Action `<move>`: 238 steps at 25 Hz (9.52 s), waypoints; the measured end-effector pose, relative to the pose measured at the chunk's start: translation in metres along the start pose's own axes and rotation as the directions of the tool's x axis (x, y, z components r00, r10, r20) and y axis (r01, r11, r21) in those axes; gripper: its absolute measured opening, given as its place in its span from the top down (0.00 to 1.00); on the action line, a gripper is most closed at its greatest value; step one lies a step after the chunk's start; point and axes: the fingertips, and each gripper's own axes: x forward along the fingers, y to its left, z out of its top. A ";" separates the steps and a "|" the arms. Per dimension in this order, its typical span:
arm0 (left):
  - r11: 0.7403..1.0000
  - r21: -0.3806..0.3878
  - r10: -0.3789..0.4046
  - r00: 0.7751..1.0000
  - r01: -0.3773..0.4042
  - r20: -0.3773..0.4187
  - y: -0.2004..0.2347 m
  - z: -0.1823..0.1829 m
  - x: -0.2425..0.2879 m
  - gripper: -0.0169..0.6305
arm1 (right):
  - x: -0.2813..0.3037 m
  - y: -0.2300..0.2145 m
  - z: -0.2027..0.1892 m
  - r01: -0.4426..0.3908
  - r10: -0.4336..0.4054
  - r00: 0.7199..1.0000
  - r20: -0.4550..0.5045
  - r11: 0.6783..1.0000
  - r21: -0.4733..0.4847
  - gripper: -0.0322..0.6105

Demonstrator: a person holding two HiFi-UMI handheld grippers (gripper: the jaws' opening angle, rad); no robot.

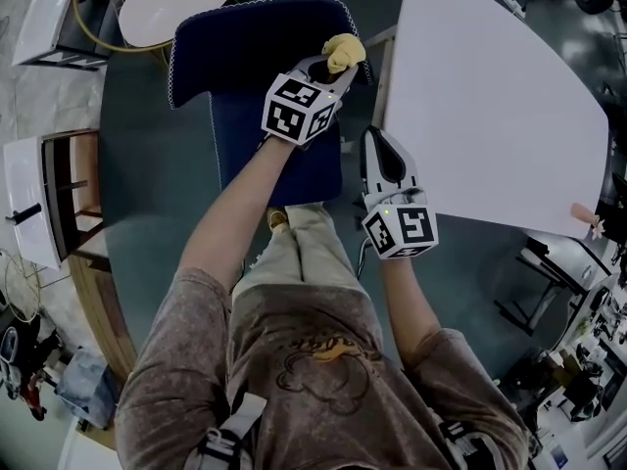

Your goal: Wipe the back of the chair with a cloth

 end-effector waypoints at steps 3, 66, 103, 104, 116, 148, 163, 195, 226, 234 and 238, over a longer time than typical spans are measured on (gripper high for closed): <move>0.998 0.007 0.064 0.997 -0.065 0.031 0.019 -0.004 -0.034 0.87 | 0.002 -0.002 0.002 0.000 0.000 1.000 0.002 1.000 -0.003 0.91; 0.959 -0.029 0.281 0.960 -0.280 0.015 0.089 -0.087 0.003 0.87 | 0.021 -0.024 -0.007 0.032 -0.031 0.999 -0.008 0.999 0.031 0.91; 0.914 -0.046 0.402 0.915 -0.402 -0.001 0.159 -0.171 -0.134 0.87 | 0.053 0.020 -0.041 -0.082 0.082 0.995 -0.051 0.997 0.005 0.91; 0.904 -0.052 0.424 0.905 -0.424 -0.007 0.168 -0.176 -0.144 0.87 | 0.055 0.023 -0.043 -0.088 0.088 0.995 -0.057 0.996 0.003 0.91; 0.811 -0.101 0.576 0.817 -0.577 -0.041 0.232 -0.225 -0.192 0.87 | 0.074 0.035 -0.082 -0.126 0.126 0.986 -0.107 0.992 0.005 0.91; 0.968 -0.085 0.230 0.970 -0.236 -0.075 0.146 -0.220 0.017 0.87 | 0.060 0.025 -0.112 -0.078 0.080 0.992 -0.101 0.997 0.026 0.91; 0.992 -0.073 -0.111 0.981 0.101 -0.159 0.063 -0.213 0.080 0.87 | 0.036 0.021 -0.120 -0.061 0.067 0.993 -0.099 0.997 0.056 0.91; 0.976 -0.014 0.216 0.970 -0.216 0.109 -0.022 0.009 -0.217 0.87 | -0.051 0.068 0.011 -0.180 0.174 0.982 -0.078 0.981 -0.073 0.91; 0.934 0.035 0.329 0.894 -0.356 0.304 -0.109 0.079 -0.372 0.87 | -0.090 0.116 0.115 -0.262 0.270 0.963 0.021 0.950 -0.172 0.91; 0.910 -0.015 0.393 0.851 -0.414 0.349 -0.091 0.057 -0.392 0.87 | -0.078 0.127 0.092 -0.270 0.275 0.962 -0.002 0.944 -0.190 0.91; 0.910 -0.021 0.394 0.849 -0.414 0.352 -0.084 0.052 -0.398 0.87 | -0.072 0.133 0.083 -0.265 0.267 0.964 -0.015 0.945 -0.193 0.91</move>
